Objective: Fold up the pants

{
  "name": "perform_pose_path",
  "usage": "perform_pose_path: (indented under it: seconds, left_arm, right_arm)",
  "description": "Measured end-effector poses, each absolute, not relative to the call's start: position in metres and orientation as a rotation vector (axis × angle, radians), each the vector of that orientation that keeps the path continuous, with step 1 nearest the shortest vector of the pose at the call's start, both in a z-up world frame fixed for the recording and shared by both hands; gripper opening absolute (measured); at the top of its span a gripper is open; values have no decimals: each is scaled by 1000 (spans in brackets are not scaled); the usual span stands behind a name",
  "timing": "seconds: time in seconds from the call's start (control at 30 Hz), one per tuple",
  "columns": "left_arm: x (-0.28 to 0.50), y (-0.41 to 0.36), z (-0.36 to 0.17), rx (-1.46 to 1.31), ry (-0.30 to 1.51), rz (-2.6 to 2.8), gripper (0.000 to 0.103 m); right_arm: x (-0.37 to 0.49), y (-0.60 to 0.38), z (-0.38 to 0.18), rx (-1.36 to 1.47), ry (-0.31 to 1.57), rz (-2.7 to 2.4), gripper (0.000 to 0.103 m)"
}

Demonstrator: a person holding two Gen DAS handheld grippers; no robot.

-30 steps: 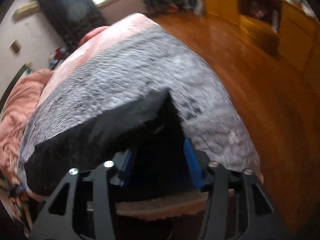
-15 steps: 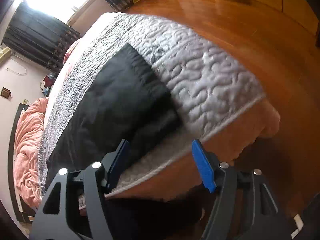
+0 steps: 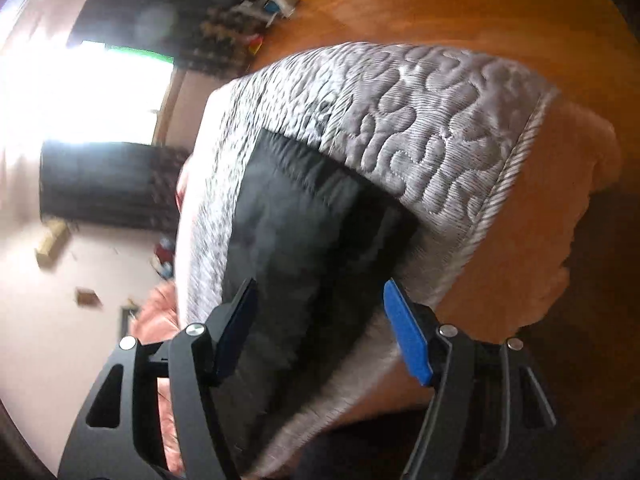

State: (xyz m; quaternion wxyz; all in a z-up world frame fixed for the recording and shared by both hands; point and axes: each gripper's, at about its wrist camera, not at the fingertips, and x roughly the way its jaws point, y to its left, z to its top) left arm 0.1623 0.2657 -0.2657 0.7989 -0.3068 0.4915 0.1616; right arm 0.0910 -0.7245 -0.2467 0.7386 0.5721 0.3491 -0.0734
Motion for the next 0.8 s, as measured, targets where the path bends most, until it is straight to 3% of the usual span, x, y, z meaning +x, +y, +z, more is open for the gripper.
perform_pose_path:
  seconds: [0.2,0.23,0.27,0.3,0.37,0.8]
  left_arm:
    - [159,268,-266,-675,1057,361,15]
    - [160,268,-265,-672,1058,366,15]
    - [161,268,-266,-671,1060,372,15]
    - [163,269,-267,-666,1063,380,14]
    - [165,270,-271,-661,1069,393,13]
    - [175,274,-276,-653,1086,421,11]
  right_arm:
    - [115,-735,-265,1343,745,-180,62]
    - [118,-734,-267,1350,742,-181,55]
    - [120,-735,-269,1354,740,-177,34]
    - [124,-735,-271,1358,748,-166,23]
    - [121,-734,-270,1348,746,-176,11]
    - [104,-723,-259,1247,765,-190,7]
